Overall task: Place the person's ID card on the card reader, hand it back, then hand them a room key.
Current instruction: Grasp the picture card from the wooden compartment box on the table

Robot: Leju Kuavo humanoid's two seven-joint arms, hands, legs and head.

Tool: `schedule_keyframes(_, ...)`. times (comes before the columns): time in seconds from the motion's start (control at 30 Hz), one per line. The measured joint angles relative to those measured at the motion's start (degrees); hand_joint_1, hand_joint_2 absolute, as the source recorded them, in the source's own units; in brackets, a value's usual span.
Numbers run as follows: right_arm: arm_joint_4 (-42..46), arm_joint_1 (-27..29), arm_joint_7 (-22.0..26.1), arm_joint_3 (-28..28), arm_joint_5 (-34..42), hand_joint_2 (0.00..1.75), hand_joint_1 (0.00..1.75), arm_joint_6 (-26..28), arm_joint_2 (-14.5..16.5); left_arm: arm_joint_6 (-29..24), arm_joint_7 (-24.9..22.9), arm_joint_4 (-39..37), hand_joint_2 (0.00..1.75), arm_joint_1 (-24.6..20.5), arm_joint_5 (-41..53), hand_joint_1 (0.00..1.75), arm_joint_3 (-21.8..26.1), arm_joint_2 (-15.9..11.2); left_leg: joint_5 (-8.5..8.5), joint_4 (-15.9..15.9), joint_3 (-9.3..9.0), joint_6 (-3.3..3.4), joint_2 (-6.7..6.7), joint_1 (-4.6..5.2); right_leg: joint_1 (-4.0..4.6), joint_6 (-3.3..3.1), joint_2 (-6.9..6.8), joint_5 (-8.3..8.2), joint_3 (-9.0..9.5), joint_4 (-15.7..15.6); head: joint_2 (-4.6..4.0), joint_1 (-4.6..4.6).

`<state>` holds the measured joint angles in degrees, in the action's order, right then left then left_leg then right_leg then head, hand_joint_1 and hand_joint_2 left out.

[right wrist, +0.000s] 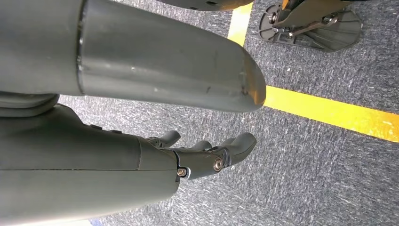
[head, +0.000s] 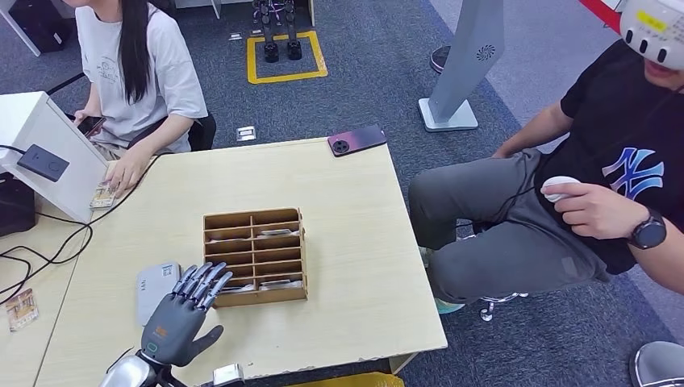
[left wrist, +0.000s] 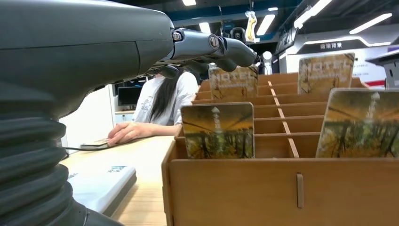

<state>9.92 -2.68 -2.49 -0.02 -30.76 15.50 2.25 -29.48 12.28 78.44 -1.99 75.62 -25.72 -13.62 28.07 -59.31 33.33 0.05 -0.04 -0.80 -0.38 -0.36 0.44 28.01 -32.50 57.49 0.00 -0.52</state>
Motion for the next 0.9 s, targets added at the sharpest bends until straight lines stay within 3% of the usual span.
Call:
schedule_keyframes(0.4, 0.0, 0.03, -0.4, -0.13, -0.66, 0.0, 0.0, -0.47, 0.02, 1.63, -1.85, -4.8, 1.75, -4.68, -1.19, 0.0, -0.75, 3.95, 0.0, -0.02, 0.0, 0.0, 0.0, 0.0, 0.0, 0.0, 0.01, -0.01, 0.02, 0.0, 0.0, -0.01)
schedule_keyframes(0.9, 0.0, 0.03, -0.19, -0.13, -1.52, 0.0, 0.0, -0.54, 0.05, 1.38, -1.87, -6.74, 1.75, -6.3, -3.09, 0.0, -0.75, 4.26, 0.0, -0.01, 0.0, 0.0, 0.01, 0.0, 0.0, 0.0, 0.02, 0.0, 0.01, 0.0, 0.0, -0.01)
